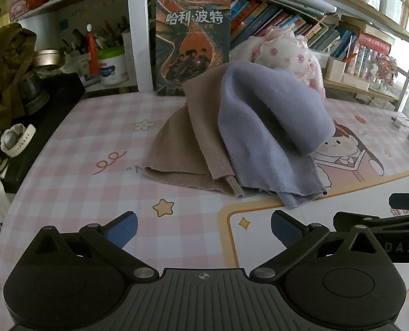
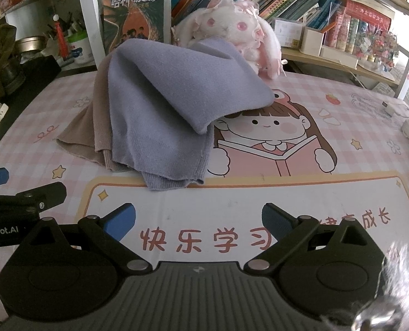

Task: Fold clothes

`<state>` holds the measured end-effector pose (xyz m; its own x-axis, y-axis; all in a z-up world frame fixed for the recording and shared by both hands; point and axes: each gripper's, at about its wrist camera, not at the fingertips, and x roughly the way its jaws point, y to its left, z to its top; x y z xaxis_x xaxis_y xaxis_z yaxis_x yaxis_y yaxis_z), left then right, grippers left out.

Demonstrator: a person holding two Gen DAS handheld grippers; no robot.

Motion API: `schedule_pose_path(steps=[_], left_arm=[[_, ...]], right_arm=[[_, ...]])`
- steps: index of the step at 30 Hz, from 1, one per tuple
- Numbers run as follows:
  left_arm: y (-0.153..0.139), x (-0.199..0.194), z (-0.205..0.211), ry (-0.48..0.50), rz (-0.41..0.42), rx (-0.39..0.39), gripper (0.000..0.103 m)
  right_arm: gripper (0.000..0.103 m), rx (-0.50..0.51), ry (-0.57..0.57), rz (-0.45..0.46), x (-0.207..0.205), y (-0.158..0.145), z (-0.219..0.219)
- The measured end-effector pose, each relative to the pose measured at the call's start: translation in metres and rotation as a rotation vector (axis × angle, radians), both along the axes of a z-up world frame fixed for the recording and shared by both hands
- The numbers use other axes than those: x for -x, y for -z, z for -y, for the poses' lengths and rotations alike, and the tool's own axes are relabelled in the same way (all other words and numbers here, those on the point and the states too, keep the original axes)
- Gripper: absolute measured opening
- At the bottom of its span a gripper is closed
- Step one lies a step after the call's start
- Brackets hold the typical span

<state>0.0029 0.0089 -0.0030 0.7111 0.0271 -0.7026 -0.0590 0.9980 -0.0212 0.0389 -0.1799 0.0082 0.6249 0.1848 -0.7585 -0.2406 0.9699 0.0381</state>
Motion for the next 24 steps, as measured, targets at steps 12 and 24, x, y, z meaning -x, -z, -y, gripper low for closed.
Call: schedule_pose_path(steps=[12, 24], left_arm=[[0.0034, 0.0007, -0.0088, -0.007, -0.022, 0.061, 0.103], [-0.0036, 0.0069, -0.0098, 0.016, 0.034, 0.043, 0.103]], right_arm=[[0.099, 0.002, 0.002, 0.006, 0.0010, -0.0004, -0.0009], [0.099, -0.003, -0.002, 0.015, 0.0074, -0.0024, -0.0052]])
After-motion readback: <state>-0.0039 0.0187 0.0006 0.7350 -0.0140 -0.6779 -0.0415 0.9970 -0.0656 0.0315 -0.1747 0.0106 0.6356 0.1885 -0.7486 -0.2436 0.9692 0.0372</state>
